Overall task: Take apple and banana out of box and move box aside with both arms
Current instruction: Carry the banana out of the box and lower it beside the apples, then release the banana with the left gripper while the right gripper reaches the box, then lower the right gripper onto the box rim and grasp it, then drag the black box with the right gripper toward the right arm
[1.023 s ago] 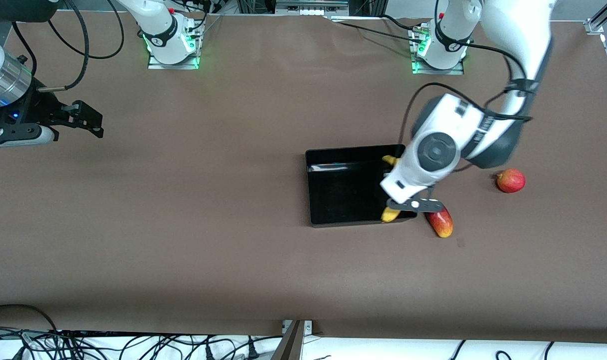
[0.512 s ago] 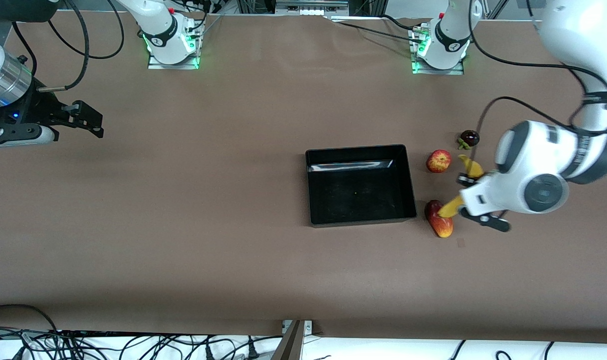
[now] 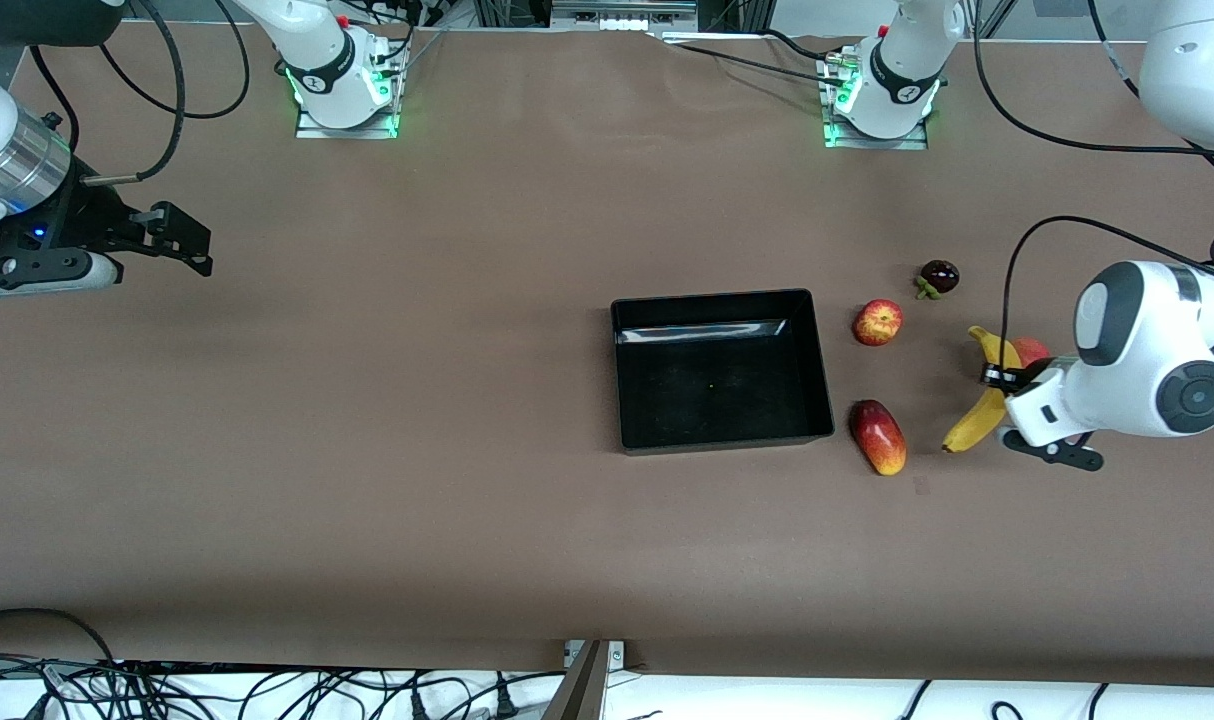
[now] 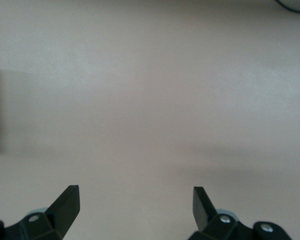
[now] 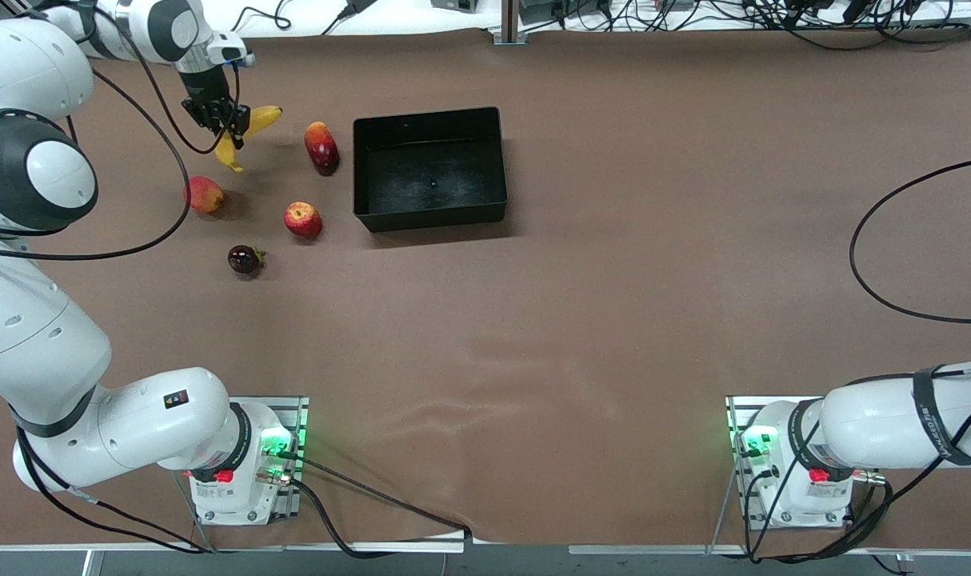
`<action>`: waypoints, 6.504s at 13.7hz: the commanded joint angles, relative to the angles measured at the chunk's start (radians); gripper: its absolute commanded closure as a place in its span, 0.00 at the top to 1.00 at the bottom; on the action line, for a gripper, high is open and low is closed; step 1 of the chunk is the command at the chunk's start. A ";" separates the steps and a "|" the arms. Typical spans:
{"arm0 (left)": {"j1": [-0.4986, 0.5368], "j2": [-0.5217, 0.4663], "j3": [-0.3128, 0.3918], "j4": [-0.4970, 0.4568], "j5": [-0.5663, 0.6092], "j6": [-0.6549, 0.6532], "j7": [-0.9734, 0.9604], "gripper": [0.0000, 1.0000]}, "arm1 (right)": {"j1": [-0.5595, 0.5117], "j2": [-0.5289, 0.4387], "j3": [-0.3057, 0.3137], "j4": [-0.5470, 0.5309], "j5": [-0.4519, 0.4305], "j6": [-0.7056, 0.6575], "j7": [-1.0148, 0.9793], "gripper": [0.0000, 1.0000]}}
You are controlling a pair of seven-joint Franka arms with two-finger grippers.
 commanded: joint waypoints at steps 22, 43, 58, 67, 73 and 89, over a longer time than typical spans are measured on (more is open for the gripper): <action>0.031 -0.046 -0.153 0.034 0.022 -0.050 -0.255 1.00 | -0.006 0.053 0.007 0.014 0.043 0.049 -0.013 1.00; -0.426 -0.581 0.340 -0.017 -0.214 -0.180 -0.085 1.00 | 0.485 0.323 0.012 0.006 0.087 0.309 0.585 1.00; -0.401 -0.573 0.339 -0.005 -0.234 -0.261 -0.086 1.00 | 0.715 0.672 0.002 0.014 -0.074 0.727 0.944 0.01; -0.404 -0.572 0.336 -0.004 -0.236 -0.261 -0.085 1.00 | 0.599 0.551 0.001 0.071 -0.052 0.531 0.782 0.00; -0.406 -0.572 0.336 -0.004 -0.236 -0.261 -0.085 1.00 | 0.252 0.365 -0.002 -0.032 0.083 0.360 0.138 0.00; -0.406 -0.572 0.337 -0.004 -0.236 -0.261 -0.083 1.00 | 0.043 0.132 -0.370 -0.668 0.224 0.698 -0.505 0.00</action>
